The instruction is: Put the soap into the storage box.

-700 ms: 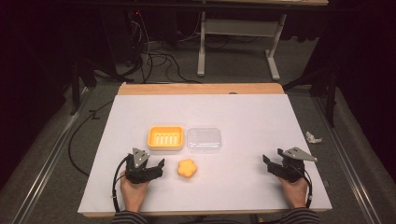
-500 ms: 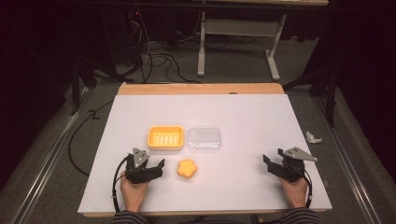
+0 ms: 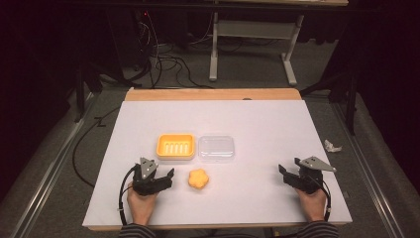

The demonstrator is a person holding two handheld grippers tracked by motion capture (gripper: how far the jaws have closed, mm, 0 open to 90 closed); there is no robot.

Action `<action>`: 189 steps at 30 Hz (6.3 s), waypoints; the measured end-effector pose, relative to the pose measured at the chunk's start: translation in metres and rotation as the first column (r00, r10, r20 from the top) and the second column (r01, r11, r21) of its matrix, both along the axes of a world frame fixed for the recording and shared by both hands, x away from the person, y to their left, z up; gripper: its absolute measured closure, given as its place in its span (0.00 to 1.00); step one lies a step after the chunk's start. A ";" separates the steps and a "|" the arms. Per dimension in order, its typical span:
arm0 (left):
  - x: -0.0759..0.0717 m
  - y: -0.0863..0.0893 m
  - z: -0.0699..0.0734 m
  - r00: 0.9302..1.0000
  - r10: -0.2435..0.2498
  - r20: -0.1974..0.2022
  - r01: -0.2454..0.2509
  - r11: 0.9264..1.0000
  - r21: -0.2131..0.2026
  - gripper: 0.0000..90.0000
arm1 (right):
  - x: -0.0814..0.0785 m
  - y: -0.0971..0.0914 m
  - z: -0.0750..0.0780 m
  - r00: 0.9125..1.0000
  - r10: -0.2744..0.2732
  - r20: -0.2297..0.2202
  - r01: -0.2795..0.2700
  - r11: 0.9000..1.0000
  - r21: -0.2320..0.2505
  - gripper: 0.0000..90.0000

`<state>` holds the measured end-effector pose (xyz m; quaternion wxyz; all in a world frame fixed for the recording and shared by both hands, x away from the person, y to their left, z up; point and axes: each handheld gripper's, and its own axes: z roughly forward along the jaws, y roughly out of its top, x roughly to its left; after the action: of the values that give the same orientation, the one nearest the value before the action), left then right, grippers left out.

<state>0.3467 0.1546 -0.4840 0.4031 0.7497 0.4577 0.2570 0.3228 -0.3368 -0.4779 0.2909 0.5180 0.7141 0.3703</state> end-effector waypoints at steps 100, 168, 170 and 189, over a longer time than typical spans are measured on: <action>-0.007 -0.067 0.051 0.941 -0.323 -0.100 0.317 0.946 -0.064 0.12 | -0.001 -0.002 0.000 1.000 -0.010 0.003 0.010 1.000 0.026 0.34; -0.001 -0.096 0.026 0.918 -0.319 -0.237 0.347 0.934 0.088 0.30 | -0.001 -0.002 0.000 1.000 -0.009 0.004 0.009 1.000 0.029 0.33; -0.001 -0.093 0.028 0.919 -0.318 -0.234 0.346 0.935 0.085 0.31 | -0.001 -0.002 0.000 1.000 -0.009 0.002 0.009 1.000 0.029 0.33; -0.003 -0.070 0.045 0.931 -0.301 -0.208 0.317 0.947 0.051 0.30 | -0.001 -0.002 0.000 1.000 -0.008 0.004 0.008 1.000 0.024 0.33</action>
<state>0.3433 0.0844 -0.4394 0.3595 0.8503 0.3605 0.1335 0.3219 -0.3385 -0.4775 0.2873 0.5235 0.7070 0.3789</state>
